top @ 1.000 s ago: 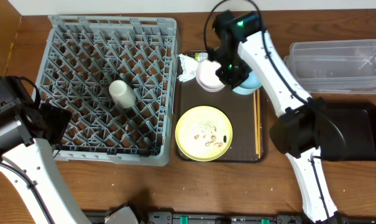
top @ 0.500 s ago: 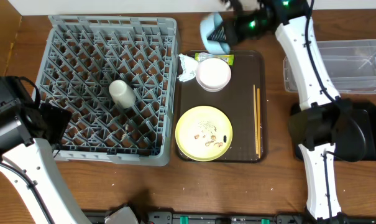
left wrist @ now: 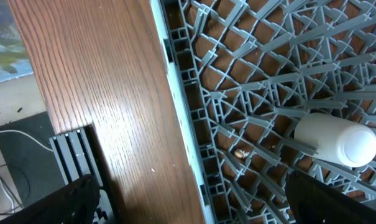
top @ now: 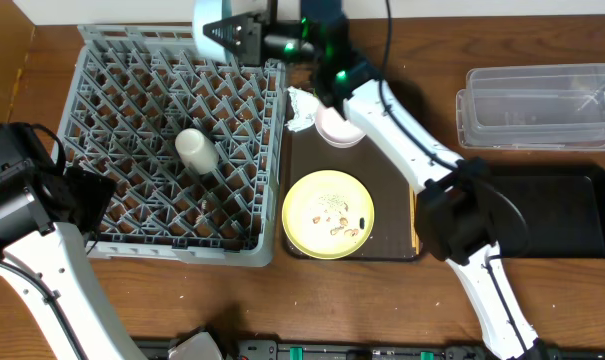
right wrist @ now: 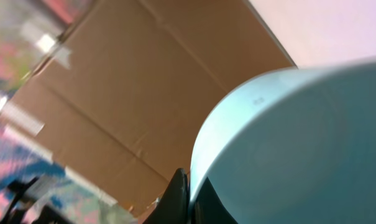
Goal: Sort waste into correct bins and load items into the dishwasher
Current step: 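Carry the blue bowl with the right gripper into the dish rack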
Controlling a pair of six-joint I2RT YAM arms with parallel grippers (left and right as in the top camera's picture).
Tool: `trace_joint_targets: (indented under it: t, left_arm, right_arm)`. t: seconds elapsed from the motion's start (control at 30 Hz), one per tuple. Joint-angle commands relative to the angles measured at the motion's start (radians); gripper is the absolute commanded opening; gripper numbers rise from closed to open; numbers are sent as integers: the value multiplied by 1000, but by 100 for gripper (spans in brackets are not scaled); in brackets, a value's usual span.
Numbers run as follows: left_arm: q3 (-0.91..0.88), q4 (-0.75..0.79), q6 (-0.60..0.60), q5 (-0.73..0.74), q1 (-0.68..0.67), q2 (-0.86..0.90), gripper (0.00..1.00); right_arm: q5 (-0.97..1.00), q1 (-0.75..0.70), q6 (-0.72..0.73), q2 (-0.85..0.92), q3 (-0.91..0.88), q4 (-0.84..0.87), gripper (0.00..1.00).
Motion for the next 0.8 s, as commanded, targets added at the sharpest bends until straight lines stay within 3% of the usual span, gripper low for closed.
trace_joint_targets:
  t: [0.0,0.23,0.4,0.63,0.77]
  left_arm:
    - [9,-4,-2,-5,4,-2,96]
    - [9,-10,-2,-4,4,-2,96]
    - [9,-27,-2,-5,4,-2,96]
    - [9,-26,-2,-4,4,-2,96]
    - [9,-26,-2,-4,4,-2,96]
  right_arm:
    - [163,38,73,36,-13,40,1]
    - [196,79,291,204,-13,351,1]
    - [209,79,410,295,-13,425,1]
    - [145,57,385,323,-12,364,1]
    - [88,31,381,317,-9,357,22]
